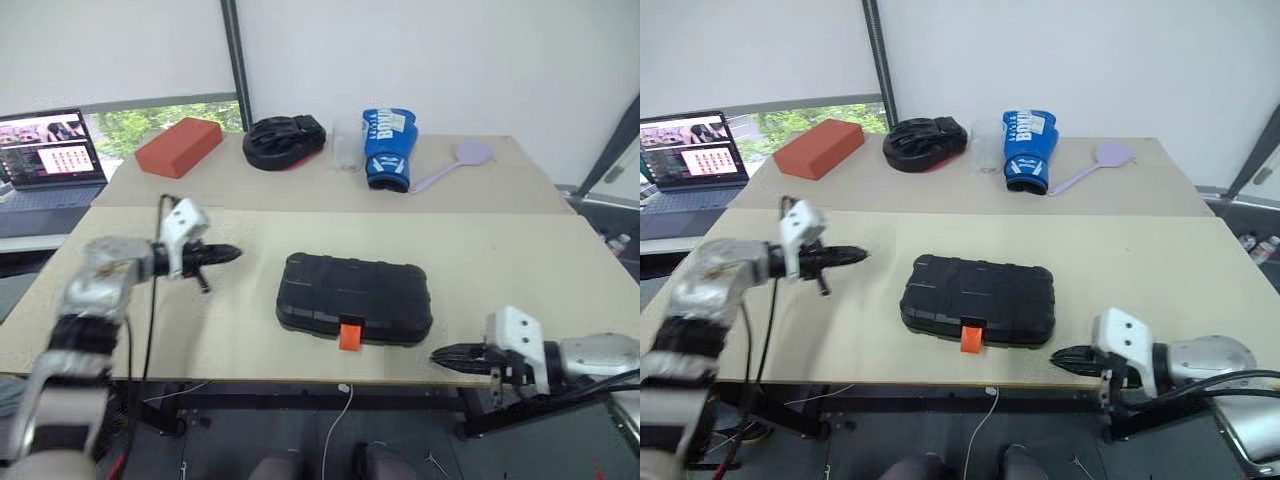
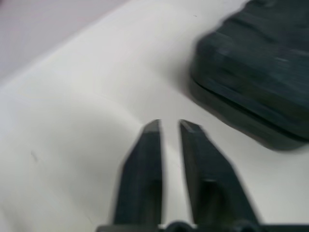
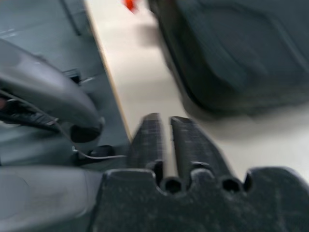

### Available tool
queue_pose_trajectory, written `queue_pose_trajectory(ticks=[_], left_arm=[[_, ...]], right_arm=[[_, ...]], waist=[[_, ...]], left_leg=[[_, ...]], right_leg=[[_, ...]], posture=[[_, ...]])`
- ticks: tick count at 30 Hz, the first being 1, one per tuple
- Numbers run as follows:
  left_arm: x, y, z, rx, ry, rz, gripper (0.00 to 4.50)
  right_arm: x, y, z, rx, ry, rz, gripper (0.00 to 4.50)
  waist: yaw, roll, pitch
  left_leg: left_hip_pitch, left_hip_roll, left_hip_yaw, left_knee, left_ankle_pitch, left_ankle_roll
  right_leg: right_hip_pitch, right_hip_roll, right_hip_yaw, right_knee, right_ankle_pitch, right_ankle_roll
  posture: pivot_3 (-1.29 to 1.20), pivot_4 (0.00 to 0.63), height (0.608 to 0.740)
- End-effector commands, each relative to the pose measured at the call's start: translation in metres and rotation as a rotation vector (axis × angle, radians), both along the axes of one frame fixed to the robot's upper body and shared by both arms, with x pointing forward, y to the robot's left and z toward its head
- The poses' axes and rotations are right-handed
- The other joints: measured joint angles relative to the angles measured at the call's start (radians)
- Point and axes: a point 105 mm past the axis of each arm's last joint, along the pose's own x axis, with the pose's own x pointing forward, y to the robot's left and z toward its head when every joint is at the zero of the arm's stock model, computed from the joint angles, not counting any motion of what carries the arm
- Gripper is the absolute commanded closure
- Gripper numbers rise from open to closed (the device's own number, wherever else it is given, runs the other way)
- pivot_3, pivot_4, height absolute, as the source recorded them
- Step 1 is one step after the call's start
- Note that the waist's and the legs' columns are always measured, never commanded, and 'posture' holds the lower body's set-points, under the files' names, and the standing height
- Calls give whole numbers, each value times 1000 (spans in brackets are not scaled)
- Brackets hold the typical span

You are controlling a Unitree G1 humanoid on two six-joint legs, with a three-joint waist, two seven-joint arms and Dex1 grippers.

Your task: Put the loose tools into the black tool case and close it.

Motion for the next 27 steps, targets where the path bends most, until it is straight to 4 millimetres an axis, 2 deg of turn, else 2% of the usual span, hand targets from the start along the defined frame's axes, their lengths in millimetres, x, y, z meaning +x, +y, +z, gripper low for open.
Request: queue_pose_trajectory(ticks=[1,5,7,9,11,13,15,17,20,24,27], left_arm=[[22,-26,9,61,-113,-44,4472],[33,-65,5,92,-151,-109,4472],[29,-83,-2,113,-142,-196,4472],[22,-92,-7,127,-129,-278,4472],[4,-94,-29,230,-20,-434,4472],[-18,-83,-50,331,121,-591,4472],[-28,-75,-55,342,176,-643,4472],[-26,-76,-50,296,170,-624,4472],[-20,-74,-36,205,141,-562,4472],[-11,-76,0,-4,133,-487,4472],[-14,-88,32,-201,165,-494,4472]], right_arm=[[5,17,-1,-31,-47,57,4446],[14,29,-6,-63,-70,93,4446],[21,33,-7,-86,-85,91,4446],[28,33,-8,-100,-103,75,4446],[55,24,-7,-155,-197,-22,4446],[80,13,1,-172,-289,-123,4446],[98,5,11,-126,-328,-230,4446],[101,2,13,-106,-330,-252,4446],[95,-2,11,-93,-311,-254,4446],[77,-9,15,-51,-267,-253,4446],[59,-10,24,25,-211,-247,4446]], waist=[[-3,0,0],[-19,-2,0],[-23,-2,1],[-28,-2,1],[-36,-4,2],[-45,-4,2],[-50,-3,1],[-51,-3,1],[-41,-3,1],[-39,-3,1],[-40,-3,1]], left_leg=[[-2,-1,0,1,1,2],[-7,-3,-1,0,2,7],[-8,-3,-1,1,2,7],[-9,-3,-1,0,2,7],[-8,-3,-1,1,2,7],[-8,-3,-1,2,2,7],[-3,-3,0,2,-1,0],[1,-3,1,0,-1,1],[-2,-2,-2,1,2,8],[-12,-3,-3,4,2,8],[-22,-4,-4,9,2,8]], right_leg=[[-2,0,0,0,0,0],[-5,-1,-1,-2,1,1],[-5,-1,-3,-2,1,2],[-6,-1,-3,-3,1,2],[-6,-1,-3,-3,1,2],[-5,-1,-3,-4,1,2],[-2,-2,0,-2,1,2],[0,-2,2,-2,1,2],[-2,-1,1,-1,1,2],[-11,-1,0,0,1,2],[-19,-1,-2,4,2,2]], posture=[[0,150,740],[0,150,740],[0,150,740],[0,150,740],[0,150,740],[0,150,740],[0,150,740],[0,150,740],[0,150,740],[0,150,740],[0,150,740]])
